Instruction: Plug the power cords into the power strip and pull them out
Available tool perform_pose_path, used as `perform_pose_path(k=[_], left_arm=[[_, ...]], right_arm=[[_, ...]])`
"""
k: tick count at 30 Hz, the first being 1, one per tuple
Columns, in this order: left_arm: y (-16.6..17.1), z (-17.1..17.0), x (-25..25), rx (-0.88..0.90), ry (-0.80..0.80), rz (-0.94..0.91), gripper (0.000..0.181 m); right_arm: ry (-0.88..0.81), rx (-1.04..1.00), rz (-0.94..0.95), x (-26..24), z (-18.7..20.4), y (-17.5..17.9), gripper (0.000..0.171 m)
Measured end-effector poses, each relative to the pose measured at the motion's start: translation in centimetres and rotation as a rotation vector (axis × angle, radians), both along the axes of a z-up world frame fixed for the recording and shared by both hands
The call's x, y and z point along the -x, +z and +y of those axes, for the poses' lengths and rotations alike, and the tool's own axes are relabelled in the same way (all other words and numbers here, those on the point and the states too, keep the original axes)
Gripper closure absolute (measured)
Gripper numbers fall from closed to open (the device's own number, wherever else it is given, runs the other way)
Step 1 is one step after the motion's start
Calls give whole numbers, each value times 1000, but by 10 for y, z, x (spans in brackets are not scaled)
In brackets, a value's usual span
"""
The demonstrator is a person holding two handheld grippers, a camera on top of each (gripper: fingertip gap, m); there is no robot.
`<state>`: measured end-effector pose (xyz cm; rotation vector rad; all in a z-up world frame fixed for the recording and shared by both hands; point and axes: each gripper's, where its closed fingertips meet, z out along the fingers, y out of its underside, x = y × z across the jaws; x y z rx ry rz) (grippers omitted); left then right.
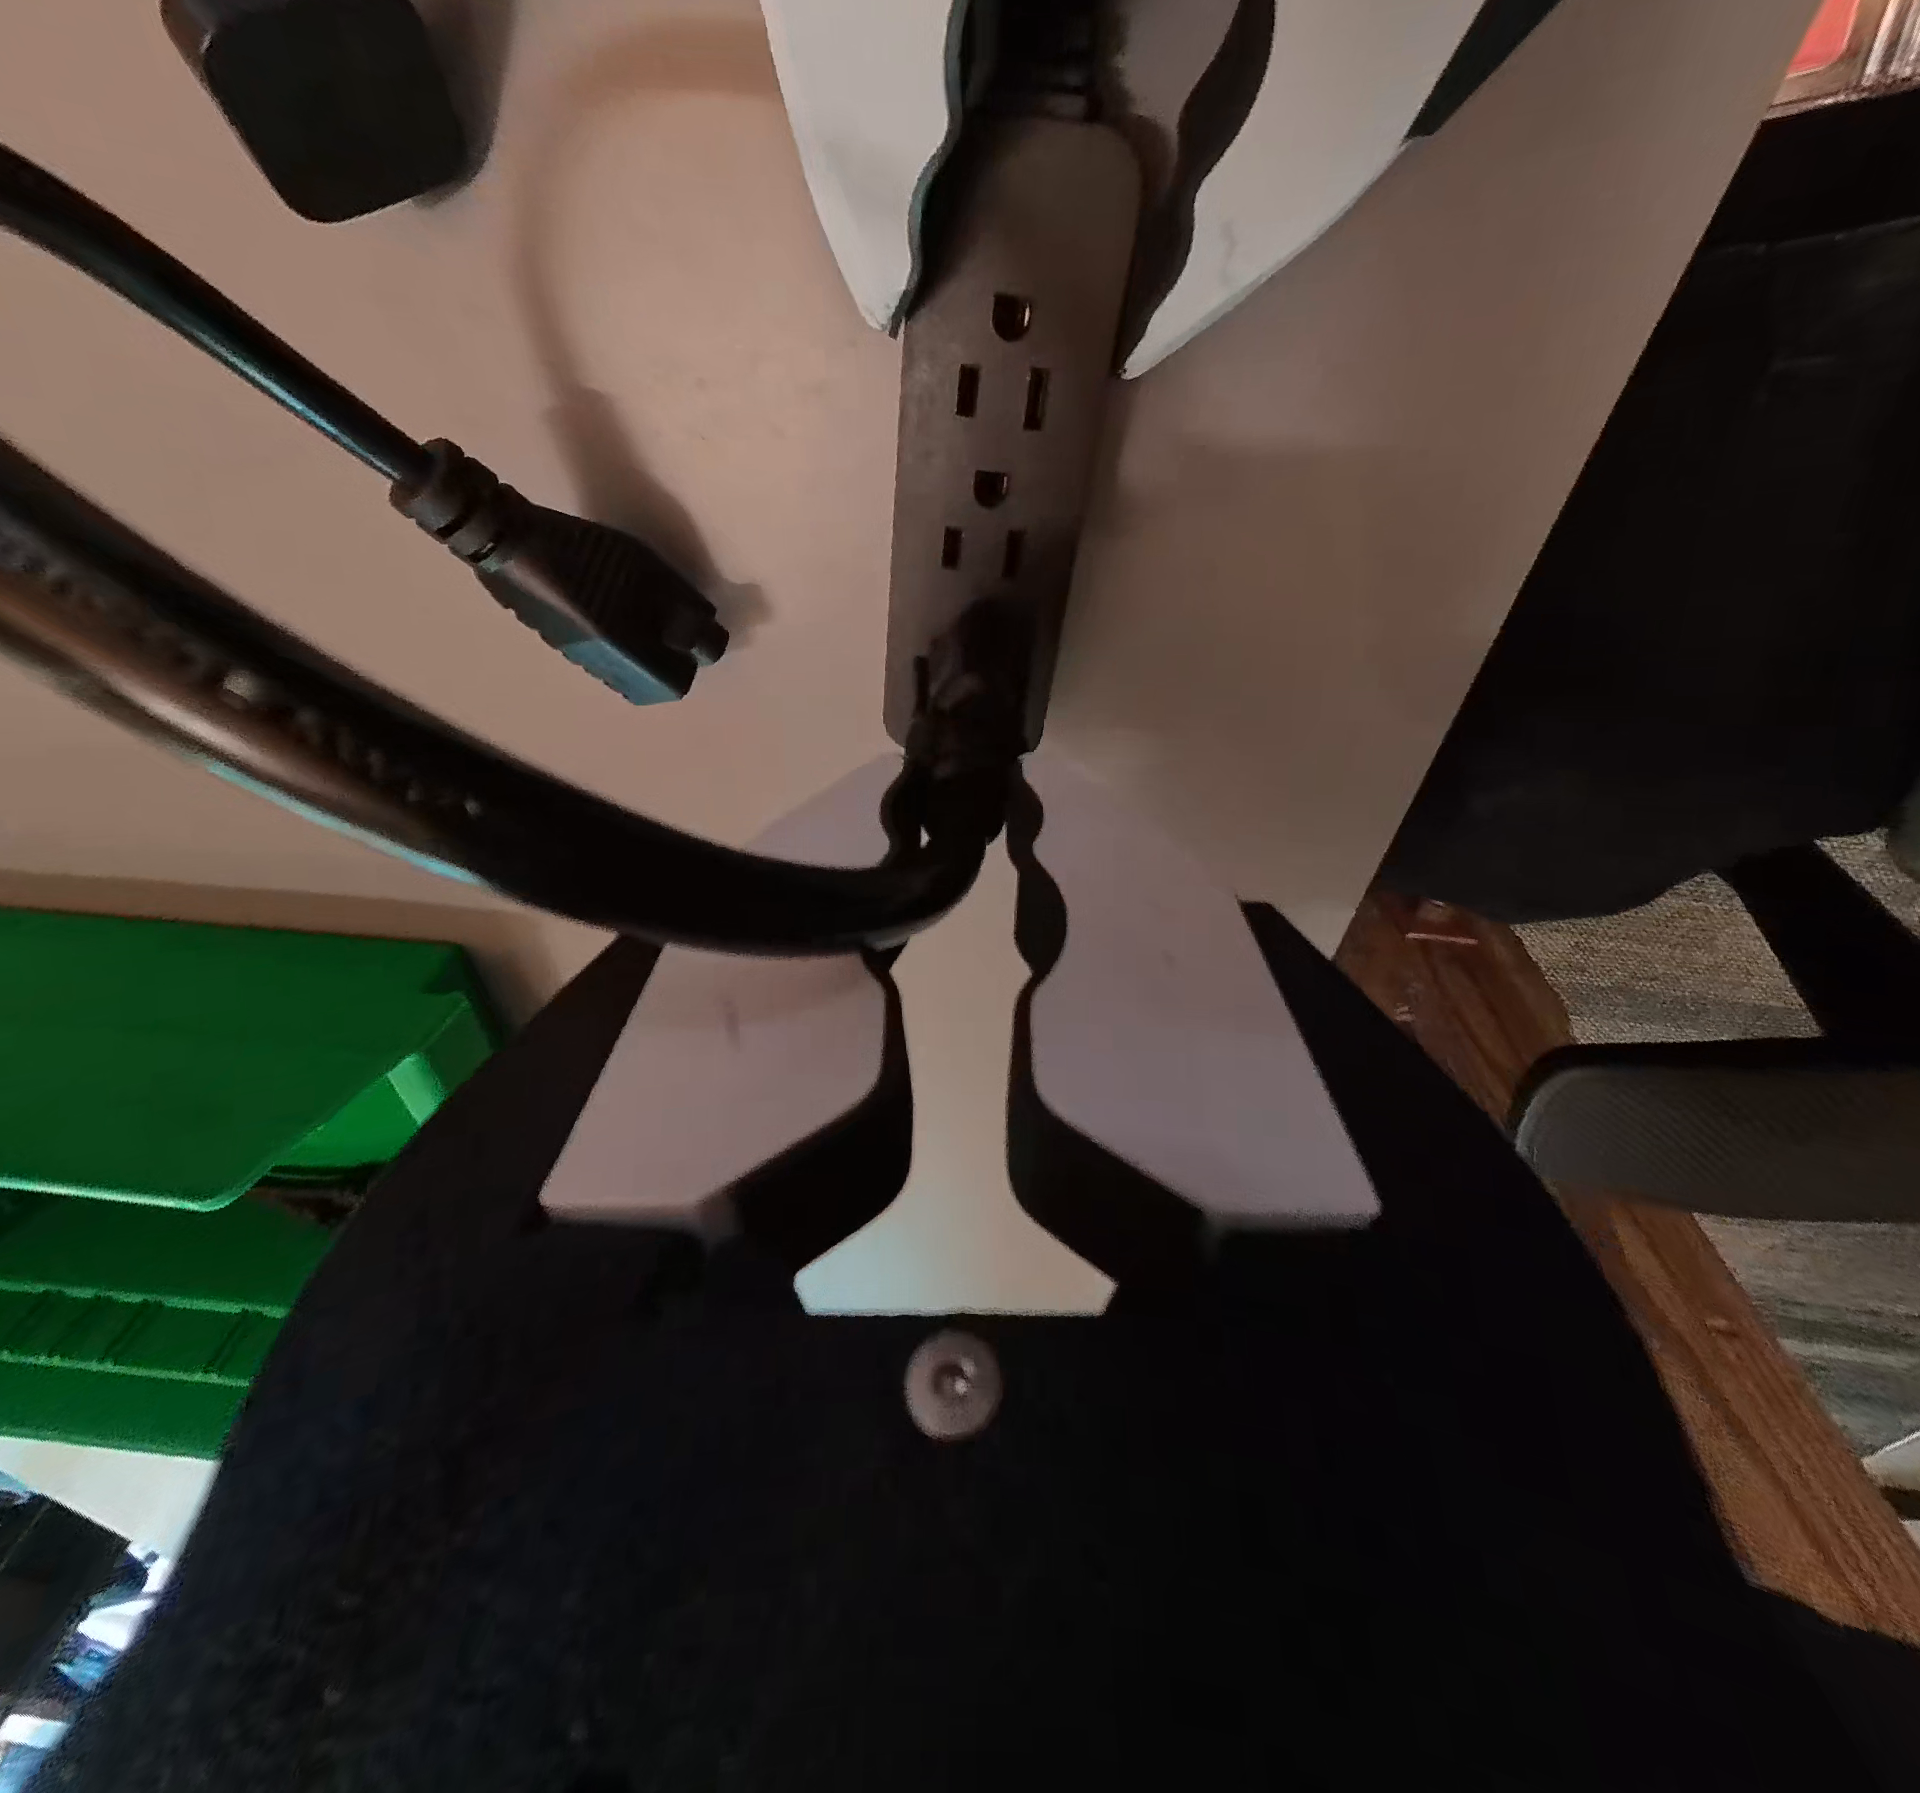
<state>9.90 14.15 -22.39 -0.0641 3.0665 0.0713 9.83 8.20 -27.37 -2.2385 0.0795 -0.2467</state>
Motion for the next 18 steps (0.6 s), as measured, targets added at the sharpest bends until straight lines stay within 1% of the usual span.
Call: perform_pose_path(k=[2,5,7,13,18], left_arm=[[0,0,0,-8,-35,14,166],[0,0,0,-2,-146,27,166],[0,-1,-1,16,-174,29,166],[-1,-2,1,74,-155,28,166],[-1,-2,3,54,-155,36,166]], right_arm=[[2,0,2,0,0,0,130],[4,0,0,0,0,0,130],[2,1,-4,0,0,0,130],[8,0,1,0,0,0,130],[15,0,4,1,0,0,130]])
